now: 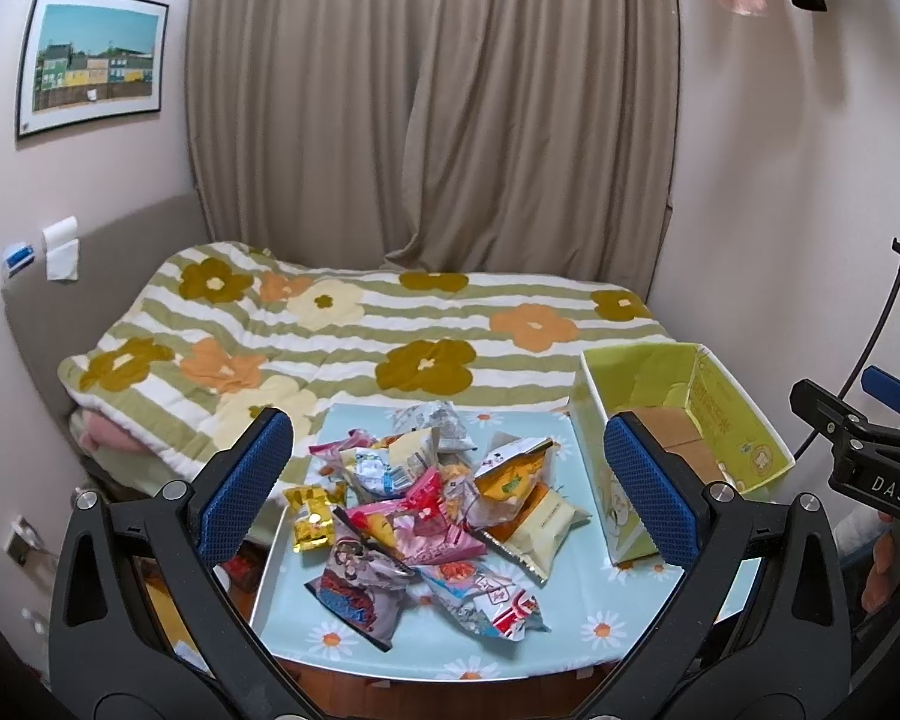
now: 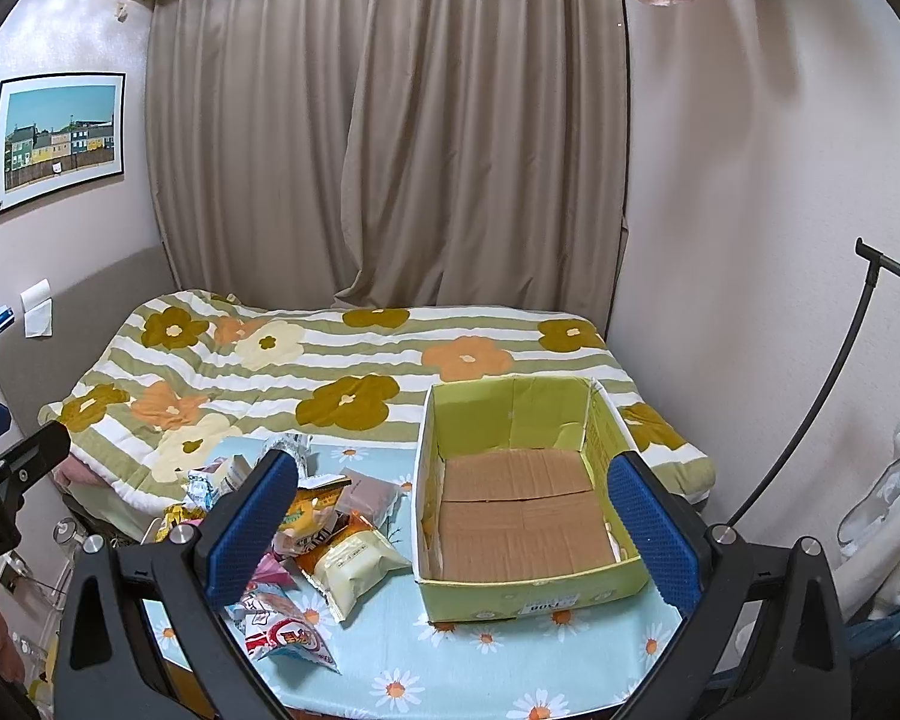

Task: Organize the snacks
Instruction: 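Grasp the purple cartoon snack bag with the left tool while the right tool grasps the white-red packet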

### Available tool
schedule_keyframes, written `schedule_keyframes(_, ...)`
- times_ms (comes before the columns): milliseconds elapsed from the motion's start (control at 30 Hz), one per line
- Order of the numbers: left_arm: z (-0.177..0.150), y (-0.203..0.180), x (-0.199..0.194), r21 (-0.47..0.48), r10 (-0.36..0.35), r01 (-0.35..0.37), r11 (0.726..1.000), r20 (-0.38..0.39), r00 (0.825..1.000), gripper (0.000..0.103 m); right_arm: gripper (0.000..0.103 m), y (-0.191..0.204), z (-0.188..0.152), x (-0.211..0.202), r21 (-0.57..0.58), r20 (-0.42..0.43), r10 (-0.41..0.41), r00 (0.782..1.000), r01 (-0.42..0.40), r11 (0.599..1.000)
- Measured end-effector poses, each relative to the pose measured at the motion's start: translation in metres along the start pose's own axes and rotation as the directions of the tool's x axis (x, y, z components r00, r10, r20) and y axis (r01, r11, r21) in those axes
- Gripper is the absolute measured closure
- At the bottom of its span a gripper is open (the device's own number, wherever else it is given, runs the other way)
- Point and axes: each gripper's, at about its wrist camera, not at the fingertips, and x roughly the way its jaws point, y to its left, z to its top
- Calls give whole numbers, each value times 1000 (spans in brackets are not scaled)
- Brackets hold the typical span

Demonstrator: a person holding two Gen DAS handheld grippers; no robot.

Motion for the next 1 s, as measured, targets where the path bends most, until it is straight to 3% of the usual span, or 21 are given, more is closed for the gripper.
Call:
schedule_keyframes(200,-1,17,4,-26,53,-55,998,-57,997,0,0,8,5,9,-35,-50,83,995,-85,996)
schedule_keyframes(433,-46,51,33,-18,74,-80,997,-207,975,0,0,29,-28,52,-76,-180,208,961,-225,971)
schedule_keyframes(667,-104,84,83,48,-9,28,998,-362,932,0,0,69,-70,92,-70,-312,275,909,-311,948)
schedule_keyframes(1000,-159,106,172,115,-134,225,968,-521,843,0,0,130,-125,158,-71,-510,275,815,-358,931)
